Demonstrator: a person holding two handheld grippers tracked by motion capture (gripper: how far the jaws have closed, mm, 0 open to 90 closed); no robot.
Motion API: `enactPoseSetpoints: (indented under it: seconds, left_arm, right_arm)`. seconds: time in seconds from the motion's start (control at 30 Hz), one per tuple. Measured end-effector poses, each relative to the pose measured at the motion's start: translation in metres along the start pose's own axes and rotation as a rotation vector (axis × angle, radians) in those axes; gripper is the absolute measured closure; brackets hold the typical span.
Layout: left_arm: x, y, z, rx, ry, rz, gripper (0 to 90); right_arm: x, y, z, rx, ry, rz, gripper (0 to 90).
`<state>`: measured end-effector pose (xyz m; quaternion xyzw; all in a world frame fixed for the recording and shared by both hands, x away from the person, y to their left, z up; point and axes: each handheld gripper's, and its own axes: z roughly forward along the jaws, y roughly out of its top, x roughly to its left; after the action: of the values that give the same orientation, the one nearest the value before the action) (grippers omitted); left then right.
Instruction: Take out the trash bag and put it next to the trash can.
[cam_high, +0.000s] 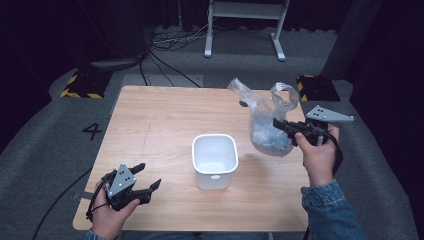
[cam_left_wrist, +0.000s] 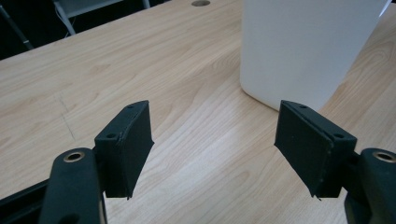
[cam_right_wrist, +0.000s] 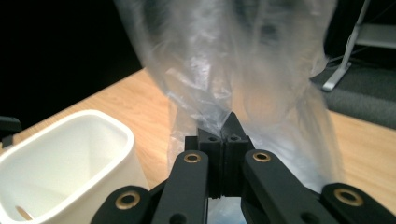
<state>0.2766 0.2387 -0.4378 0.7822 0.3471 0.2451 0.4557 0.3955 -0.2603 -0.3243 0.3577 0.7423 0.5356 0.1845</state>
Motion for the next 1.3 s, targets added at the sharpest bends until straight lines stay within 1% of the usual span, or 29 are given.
enactPoseSetpoints:
  seconds: [0.13,0.27,0.33,0.43,0.47,0.5,0.57,0.67,0.77,0.83,0.9,1.0,1.1,1.17,1.27,1.3]
  left_arm:
    - [0.003,-0.007,0.003,0.013,0.009,-0.01,27.4]
    - [0.006,-0.012,0.006,0.024,0.014,-0.021,27.5]
    - [0.007,-0.014,0.007,0.026,0.015,-0.022,27.5]
    - [0.007,-0.014,0.007,0.027,0.012,-0.023,27.6]
    - [0.007,-0.015,0.008,0.028,0.011,-0.023,27.7]
    - [0.007,-0.015,0.008,0.03,0.009,-0.026,27.8]
    - [0.007,-0.015,0.009,0.031,0.007,-0.023,27.9]
    - [0.006,-0.014,0.01,0.032,0.005,-0.023,28.0]
    - [0.005,-0.014,0.011,0.034,0.004,-0.02,28.1]
    - [0.005,-0.014,0.011,0.034,0.002,-0.022,28.0]
    - [0.005,-0.014,0.011,0.033,-0.005,-0.027,28.0]
    - [0.004,-0.013,0.01,0.023,-0.018,-0.034,28.1]
    - [0.005,-0.013,0.01,0.025,-0.016,-0.035,28.0]
    - [0.006,-0.013,0.01,0.025,-0.013,-0.037,28.0]
    - [0.006,-0.014,0.01,0.026,-0.011,-0.037,28.1]
    - [0.006,-0.014,0.01,0.025,-0.011,-0.038,28.1]
  right_arm:
    - [-0.002,-0.01,0.013,0.034,0.007,0.017,90.0]
    - [-0.002,-0.02,0.026,0.074,0.007,0.014,90.0]
    - [-0.003,-0.027,0.033,0.103,0.0,0.007,90.0]
    - [-0.007,-0.038,0.04,0.153,-0.018,-0.018,90.0]
    - [-0.008,-0.04,0.041,0.159,-0.018,-0.019,89.9]
    - [-0.011,-0.045,0.041,0.169,-0.024,-0.007,89.8]
    - [-0.014,-0.047,0.039,0.168,-0.032,0.004,88.0]
    - [-0.017,-0.049,0.033,0.169,-0.054,0.003,84.9]
    - [-0.019,-0.051,0.028,0.181,-0.066,0.006,78.1]
    - [-0.019,-0.052,0.023,0.176,-0.08,0.011,70.2]
    - [-0.02,-0.052,0.019,0.169,-0.087,0.012,56.7]
    - [-0.021,-0.053,0.012,0.155,-0.095,-0.005,41.1]
    - [-0.02,-0.055,0.0,0.14,-0.095,-0.037,35.1]
    - [-0.019,-0.056,-0.009,0.131,-0.095,-0.046,33.5]
    - [-0.016,-0.057,-0.023,0.105,-0.081,-0.059,30.4]
    - [-0.015,-0.057,-0.027,0.101,-0.079,-0.055,29.9]
